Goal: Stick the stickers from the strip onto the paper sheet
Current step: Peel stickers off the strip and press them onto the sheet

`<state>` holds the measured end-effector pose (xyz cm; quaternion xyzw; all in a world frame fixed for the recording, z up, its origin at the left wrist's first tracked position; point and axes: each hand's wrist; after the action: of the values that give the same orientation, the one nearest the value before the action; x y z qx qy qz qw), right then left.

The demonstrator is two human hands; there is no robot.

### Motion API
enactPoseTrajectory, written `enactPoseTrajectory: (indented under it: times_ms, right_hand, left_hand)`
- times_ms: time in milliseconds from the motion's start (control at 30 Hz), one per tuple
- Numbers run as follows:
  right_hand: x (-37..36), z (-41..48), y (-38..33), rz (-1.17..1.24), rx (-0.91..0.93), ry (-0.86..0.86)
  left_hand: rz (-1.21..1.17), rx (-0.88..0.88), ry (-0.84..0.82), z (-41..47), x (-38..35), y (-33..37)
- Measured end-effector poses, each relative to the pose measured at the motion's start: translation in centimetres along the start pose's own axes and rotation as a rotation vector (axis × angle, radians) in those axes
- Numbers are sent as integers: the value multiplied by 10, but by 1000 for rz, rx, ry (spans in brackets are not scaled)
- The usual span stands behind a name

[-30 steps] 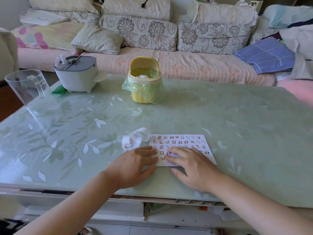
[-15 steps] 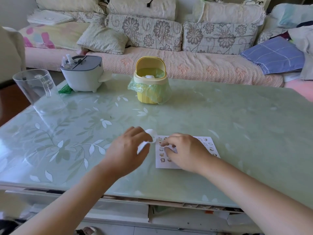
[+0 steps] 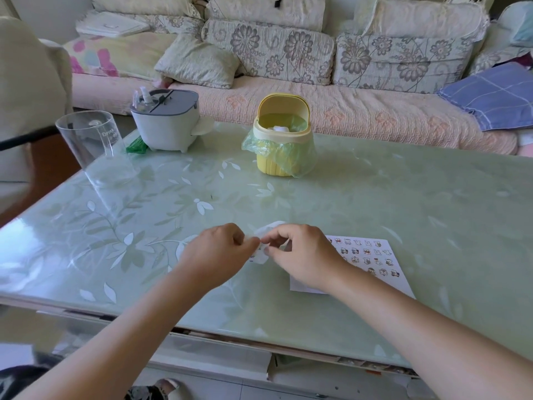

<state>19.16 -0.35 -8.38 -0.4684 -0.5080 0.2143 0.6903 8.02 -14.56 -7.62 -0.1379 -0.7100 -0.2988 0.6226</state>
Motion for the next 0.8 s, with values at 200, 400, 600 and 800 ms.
enactPoseTrajectory:
  times_ms: [200, 400, 600, 800]
  right_hand:
    - [-2, 4, 0, 96, -56, 16]
    - [1, 8, -11, 379, -132, 41]
    - [5, 13, -14, 458, -148, 65]
    - [8, 17, -10, 281, 22, 103]
  left_hand:
    - [-348, 33, 5, 5, 0, -1]
    - [-650, 61, -103, 4, 9, 4]
    - [-774, 74, -157, 2, 15, 11]
    - [-802, 114, -163, 3, 17, 14]
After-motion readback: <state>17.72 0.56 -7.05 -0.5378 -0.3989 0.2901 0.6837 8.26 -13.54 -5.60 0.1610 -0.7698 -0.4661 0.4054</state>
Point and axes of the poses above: each hand's wrist, its own z-axis towards the middle knuckle, its own x-axis out of the back of the hand, y = z × x, and after that the axes turned 14 degrees about z, right-handed
